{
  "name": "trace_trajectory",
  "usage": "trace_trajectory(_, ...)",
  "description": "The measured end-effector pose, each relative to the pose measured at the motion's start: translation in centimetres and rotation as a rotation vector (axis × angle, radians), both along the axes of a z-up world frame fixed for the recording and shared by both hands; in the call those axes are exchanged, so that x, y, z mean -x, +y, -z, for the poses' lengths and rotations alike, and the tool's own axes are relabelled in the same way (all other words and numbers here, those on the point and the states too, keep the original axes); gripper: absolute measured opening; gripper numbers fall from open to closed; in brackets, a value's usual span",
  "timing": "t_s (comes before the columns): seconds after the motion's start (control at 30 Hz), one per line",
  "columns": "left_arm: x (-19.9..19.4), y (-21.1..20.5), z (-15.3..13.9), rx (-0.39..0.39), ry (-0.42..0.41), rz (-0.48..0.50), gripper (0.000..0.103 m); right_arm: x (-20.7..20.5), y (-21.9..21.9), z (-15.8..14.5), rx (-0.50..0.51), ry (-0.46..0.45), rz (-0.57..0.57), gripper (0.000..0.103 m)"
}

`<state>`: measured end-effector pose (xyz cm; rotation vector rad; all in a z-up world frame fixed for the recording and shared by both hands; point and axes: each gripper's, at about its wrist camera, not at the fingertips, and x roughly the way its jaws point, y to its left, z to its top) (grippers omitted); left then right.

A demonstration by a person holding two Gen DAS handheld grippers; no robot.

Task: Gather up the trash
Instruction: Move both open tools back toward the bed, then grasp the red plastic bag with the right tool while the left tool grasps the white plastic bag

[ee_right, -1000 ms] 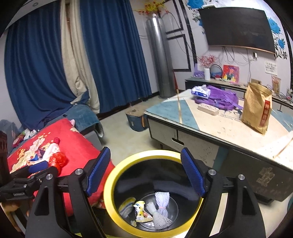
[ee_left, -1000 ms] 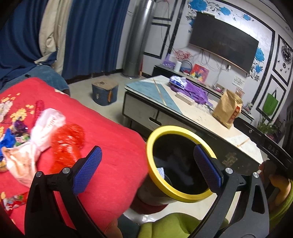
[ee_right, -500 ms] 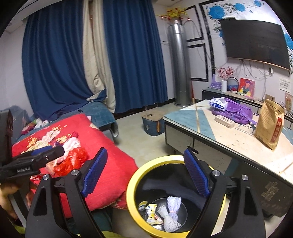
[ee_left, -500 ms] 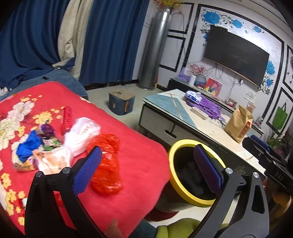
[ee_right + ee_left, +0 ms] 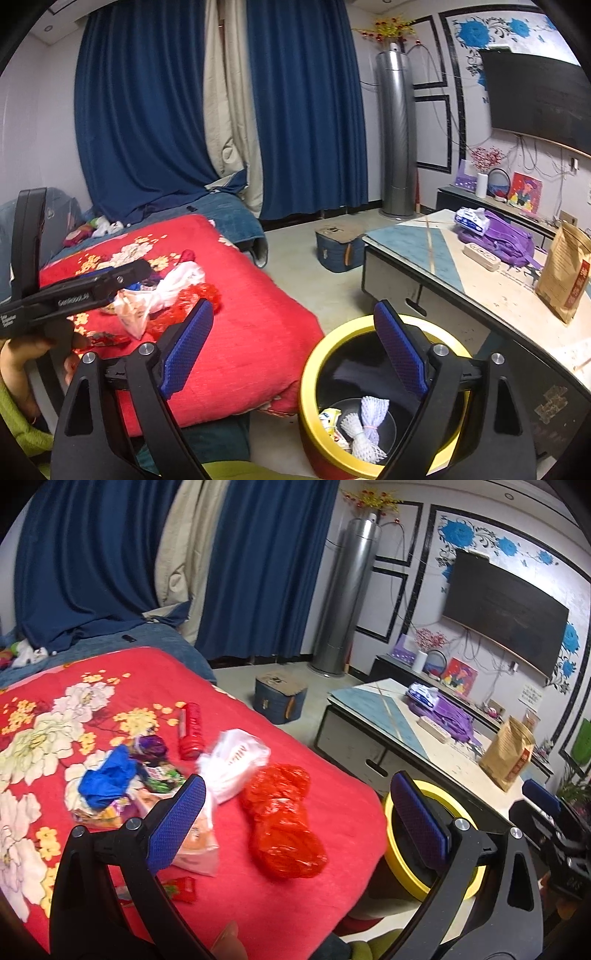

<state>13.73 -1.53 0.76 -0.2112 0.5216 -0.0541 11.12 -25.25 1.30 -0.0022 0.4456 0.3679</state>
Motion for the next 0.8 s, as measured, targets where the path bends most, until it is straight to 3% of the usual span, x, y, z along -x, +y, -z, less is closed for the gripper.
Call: trace_trajectory(0.8,1.1,8.1,0.0,0.06,0.007,-0.183,0.092,-0.8,9.4,0.7,0.068,0.054,-0.209,0.086)
